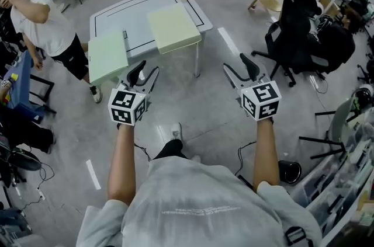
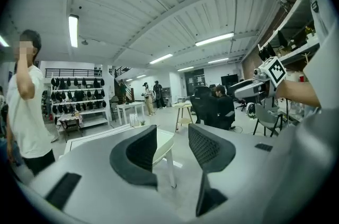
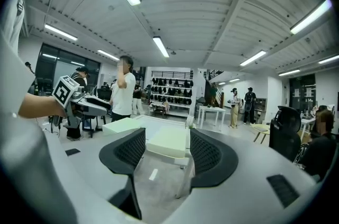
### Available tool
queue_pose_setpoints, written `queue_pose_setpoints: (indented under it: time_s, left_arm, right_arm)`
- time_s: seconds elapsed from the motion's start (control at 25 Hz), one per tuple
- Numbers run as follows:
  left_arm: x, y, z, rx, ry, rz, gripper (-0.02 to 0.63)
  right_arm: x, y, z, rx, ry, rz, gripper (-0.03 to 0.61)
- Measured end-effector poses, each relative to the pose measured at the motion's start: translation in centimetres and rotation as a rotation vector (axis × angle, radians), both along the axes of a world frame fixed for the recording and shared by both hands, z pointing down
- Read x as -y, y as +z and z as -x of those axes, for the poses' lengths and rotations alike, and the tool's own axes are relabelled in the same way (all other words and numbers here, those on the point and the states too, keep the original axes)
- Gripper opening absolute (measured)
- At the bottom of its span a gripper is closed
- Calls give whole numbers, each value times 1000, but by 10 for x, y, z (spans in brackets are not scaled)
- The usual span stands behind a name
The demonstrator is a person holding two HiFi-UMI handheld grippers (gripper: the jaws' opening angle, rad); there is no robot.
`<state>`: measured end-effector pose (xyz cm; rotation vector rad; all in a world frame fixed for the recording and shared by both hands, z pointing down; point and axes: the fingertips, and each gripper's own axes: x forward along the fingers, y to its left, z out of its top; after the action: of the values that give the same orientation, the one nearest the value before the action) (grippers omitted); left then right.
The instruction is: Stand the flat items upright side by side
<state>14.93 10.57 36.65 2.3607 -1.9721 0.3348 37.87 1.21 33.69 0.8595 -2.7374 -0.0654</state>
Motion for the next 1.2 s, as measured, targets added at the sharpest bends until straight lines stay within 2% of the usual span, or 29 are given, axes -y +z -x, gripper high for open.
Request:
queue_pose_setpoints:
  time_s: [0.2, 0.36, 0.6, 0.8, 1.0, 1.2]
  left_arm:
    - [48, 11, 16, -17, -8, 7, 202]
    - [101, 20, 47, -5, -28, 5, 202]
    - [186, 31, 99, -53, -46, 16, 202]
    - [245, 46, 144, -76, -61, 52, 202]
    - [271, 86, 171, -177, -80, 129, 202]
    - [270, 129, 170, -309, -80, 215, 202]
  right_arm:
    - [45, 4, 6, -9, 11, 0, 278]
    - [95, 6, 26, -24, 12, 5, 289]
    - [180, 11, 83, -89, -19, 21, 296]
    - [240, 21, 144, -119, -55, 74, 298]
    - [272, 57, 199, -142, -132, 177, 298]
    - [282, 112, 239, -207, -232, 308, 298]
